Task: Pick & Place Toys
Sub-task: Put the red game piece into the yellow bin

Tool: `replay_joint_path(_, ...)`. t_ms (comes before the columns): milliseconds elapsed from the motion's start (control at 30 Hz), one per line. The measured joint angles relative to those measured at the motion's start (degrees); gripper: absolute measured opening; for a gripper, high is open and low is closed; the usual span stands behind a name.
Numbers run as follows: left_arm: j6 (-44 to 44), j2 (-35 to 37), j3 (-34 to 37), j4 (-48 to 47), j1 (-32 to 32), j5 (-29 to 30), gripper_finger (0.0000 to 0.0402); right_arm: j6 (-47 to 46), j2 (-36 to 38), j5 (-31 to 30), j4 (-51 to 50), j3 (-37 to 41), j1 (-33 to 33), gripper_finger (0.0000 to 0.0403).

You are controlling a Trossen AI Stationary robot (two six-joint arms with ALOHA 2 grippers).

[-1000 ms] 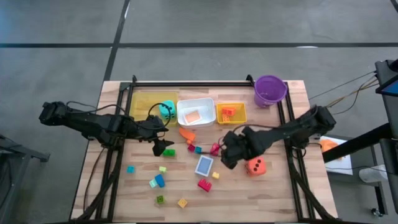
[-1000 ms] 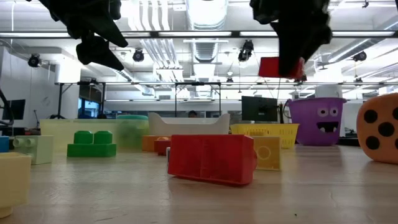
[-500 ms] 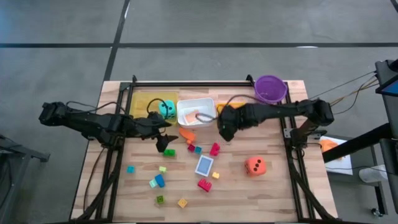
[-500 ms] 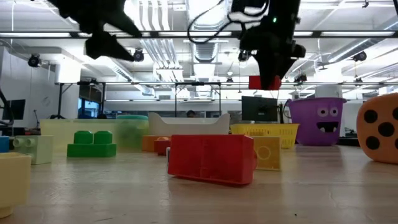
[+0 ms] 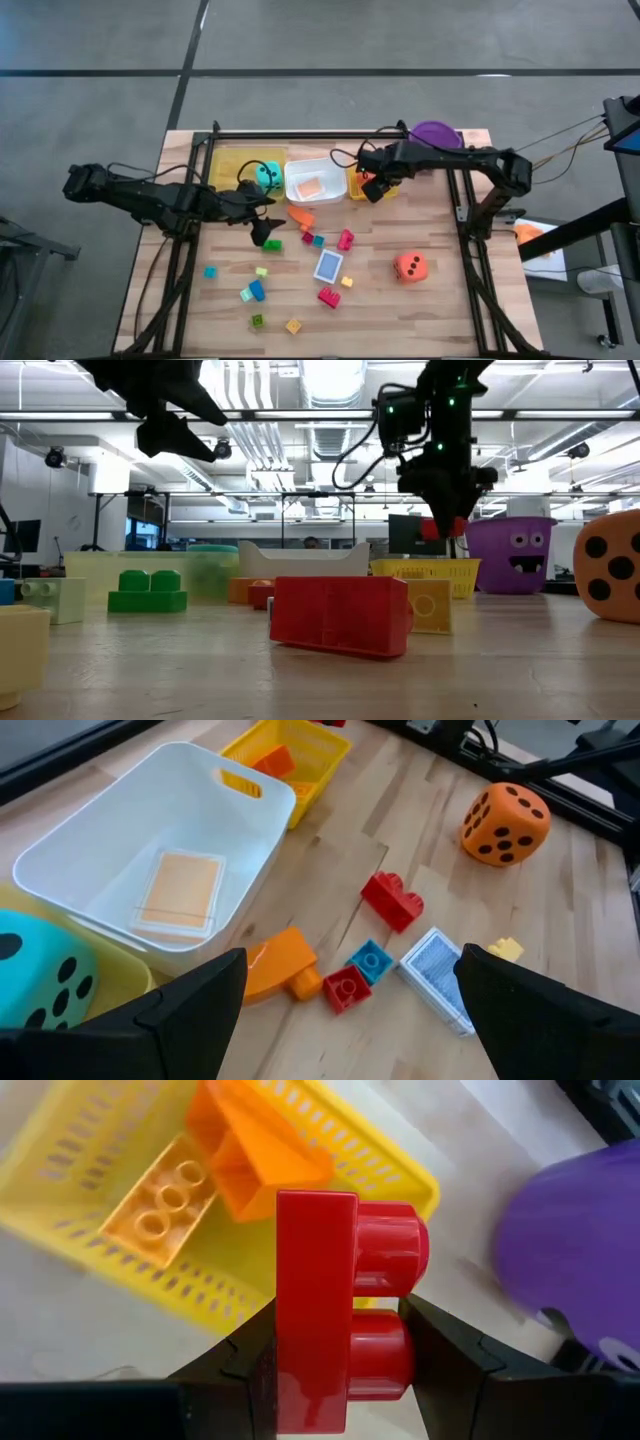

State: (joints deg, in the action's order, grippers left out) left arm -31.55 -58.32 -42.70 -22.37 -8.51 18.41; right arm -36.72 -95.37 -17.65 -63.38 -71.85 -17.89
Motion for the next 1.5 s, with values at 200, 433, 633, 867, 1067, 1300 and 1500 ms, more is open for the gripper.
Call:
replay_joint_path(200,0.0,0.0,0.0,-0.2,0.0,0.0,0.0354,-0.1,0.0,2.9,5.6,3.6,-3.0,0.0159)
replay_joint_path(433,0.0,0.0,0.0,-0.2,0.0,-0.1,0.0354,-2.7,0.0,2.9,9.2,7.2,-3.1,0.0159)
replay_joint_path(633,-0.1,0.0,0.0,-0.2,0.0,-0.2,0.0354,-5.1,0.0,2.7,11.2,8.4,-3.4,0.0159)
replay_joint_path(867,-0.4,0.0,0.0,-0.2,0.0,-0.2,0.0354,-7.8,0.0,2.8,13.1,9.1,-3.4,0.0159)
replay_joint_path(1067,-0.4,0.0,0.0,-0.2,0.0,-0.2,0.0354,-8.3,0.0,2.7,13.5,10.0,-3.4,0.0159)
replay_joint_path(1300,-0.4,0.0,0.0,-0.2,0.0,-0.2,0.0354,-6.5,0.0,2.8,15.6,10.4,-3.4,0.0159)
replay_joint_path(1500,-0.4,0.0,0.0,-0.2,0.0,-0.1,0.0354,-4.9,-3.1,5.1,15.8,10.5,-3.4,0.0159)
